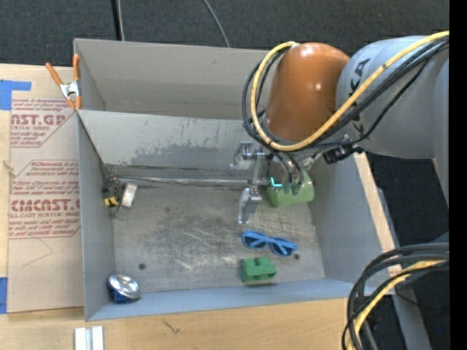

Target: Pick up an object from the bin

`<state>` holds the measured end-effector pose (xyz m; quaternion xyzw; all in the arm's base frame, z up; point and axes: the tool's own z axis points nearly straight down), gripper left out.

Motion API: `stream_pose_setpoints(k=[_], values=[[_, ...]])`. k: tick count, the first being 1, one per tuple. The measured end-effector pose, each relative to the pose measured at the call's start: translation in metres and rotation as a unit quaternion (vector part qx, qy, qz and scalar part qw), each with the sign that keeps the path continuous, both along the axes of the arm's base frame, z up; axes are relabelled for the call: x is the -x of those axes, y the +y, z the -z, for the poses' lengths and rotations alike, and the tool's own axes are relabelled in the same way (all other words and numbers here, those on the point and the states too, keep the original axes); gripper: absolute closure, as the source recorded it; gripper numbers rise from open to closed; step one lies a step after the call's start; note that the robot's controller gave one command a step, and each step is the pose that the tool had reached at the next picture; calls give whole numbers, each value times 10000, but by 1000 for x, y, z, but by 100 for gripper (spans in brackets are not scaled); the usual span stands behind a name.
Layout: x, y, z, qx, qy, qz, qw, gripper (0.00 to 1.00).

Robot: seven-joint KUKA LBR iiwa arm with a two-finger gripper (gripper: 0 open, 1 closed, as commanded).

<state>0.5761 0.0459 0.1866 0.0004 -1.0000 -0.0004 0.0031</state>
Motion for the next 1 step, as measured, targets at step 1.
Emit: stream_pose_setpoints(k=[1], values=[[40, -90, 114, -9, -101, -982, 9951, 0]])
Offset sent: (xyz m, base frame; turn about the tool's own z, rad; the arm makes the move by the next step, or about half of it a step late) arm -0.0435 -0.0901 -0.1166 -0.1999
